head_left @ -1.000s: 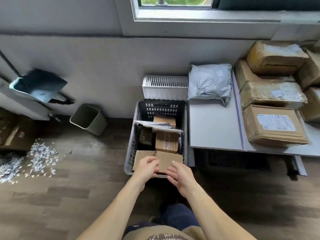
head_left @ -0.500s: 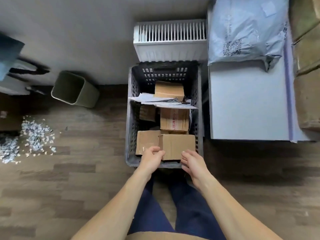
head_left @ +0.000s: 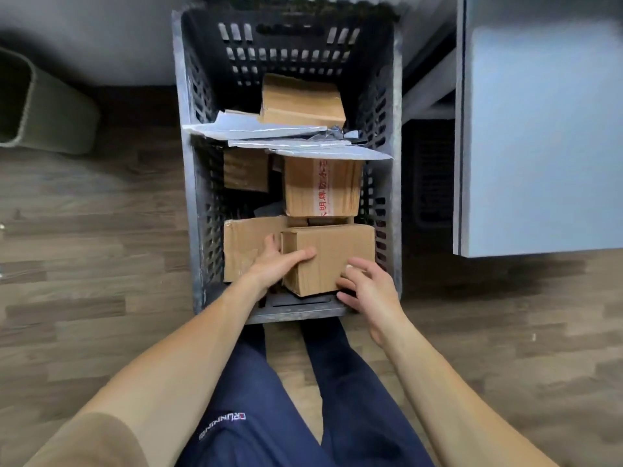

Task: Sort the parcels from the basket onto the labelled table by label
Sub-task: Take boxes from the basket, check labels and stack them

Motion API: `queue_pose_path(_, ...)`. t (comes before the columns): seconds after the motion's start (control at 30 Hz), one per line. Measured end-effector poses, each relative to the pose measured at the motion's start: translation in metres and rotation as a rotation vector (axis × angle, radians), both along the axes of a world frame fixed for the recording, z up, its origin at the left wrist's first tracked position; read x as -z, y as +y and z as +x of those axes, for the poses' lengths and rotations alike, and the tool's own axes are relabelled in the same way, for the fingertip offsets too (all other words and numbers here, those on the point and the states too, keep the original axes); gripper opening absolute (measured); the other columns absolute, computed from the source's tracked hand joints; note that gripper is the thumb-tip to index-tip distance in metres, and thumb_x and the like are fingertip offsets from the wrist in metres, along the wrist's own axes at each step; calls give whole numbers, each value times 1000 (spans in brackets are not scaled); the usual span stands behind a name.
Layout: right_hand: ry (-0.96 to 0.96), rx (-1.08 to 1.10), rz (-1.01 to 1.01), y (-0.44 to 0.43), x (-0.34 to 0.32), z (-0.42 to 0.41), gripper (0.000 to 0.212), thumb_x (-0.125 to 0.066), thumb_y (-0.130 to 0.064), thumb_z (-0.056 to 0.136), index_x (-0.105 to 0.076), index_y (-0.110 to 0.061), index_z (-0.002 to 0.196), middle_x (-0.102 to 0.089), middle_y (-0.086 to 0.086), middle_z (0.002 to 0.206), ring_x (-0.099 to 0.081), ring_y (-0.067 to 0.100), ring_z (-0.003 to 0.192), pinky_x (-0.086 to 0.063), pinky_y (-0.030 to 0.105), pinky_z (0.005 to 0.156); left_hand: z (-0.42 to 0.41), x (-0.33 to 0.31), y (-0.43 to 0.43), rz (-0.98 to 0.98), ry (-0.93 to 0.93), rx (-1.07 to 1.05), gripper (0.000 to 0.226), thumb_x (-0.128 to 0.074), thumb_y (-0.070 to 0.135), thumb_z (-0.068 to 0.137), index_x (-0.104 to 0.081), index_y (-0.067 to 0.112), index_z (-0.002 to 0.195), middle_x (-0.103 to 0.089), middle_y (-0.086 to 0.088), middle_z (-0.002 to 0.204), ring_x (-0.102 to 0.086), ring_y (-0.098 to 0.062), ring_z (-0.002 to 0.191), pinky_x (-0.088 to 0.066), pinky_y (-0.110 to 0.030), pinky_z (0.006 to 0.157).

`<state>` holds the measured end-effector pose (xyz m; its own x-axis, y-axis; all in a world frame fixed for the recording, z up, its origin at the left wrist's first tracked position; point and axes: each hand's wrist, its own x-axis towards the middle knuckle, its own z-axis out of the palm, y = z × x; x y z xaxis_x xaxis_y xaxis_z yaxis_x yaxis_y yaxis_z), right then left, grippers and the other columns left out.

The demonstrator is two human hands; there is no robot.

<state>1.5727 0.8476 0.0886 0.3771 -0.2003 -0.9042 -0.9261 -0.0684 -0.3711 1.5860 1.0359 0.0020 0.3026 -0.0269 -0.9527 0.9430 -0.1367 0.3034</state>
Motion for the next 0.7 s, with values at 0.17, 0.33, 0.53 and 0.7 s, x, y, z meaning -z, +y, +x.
queue_pose_path(0.17,9,-21,22,-1,-7,7,24,-59,-21,104,-59,-22,128,-67,5,124,-70,16,109,-60,30,90,-2,2,-3,-30,-38,-54,141,-93,71,43,-22,29,157,-61,-1,140,-59,-21,125,-46,-47,112)
queue_pose_path(0.33,-35,-128,61,1,-35,14,31,-57,-22,104,-57,-23,135,-65,3,123,-68,16,111,-58,34,97,-4,-37,-6,79,-80,-125,123,-92,64,53,-29,27,152,-58,1,136,-57,-22,123,-47,-46,110)
queue_pose_path(0.53,-334,-672,-17,0,-110,19,46,-57,-30,103,-48,-30,148,-56,-11,135,-54,4,123,-47,32,108,1,-130,-2,192,-186,-247,101,-94,50,61,-40,22,142,-61,0,131,-60,-19,117,-51,-45,104)
queue_pose_path(0.7,-614,-911,-23,-7,-177,10,54,-56,-34,102,-39,-33,154,-42,-18,150,-42,-1,135,-40,26,114,-4,-221,-2,295,-263,-363,101,-94,53,57,-41,25,139,-63,0,126,-62,-20,112,-55,-45,97)
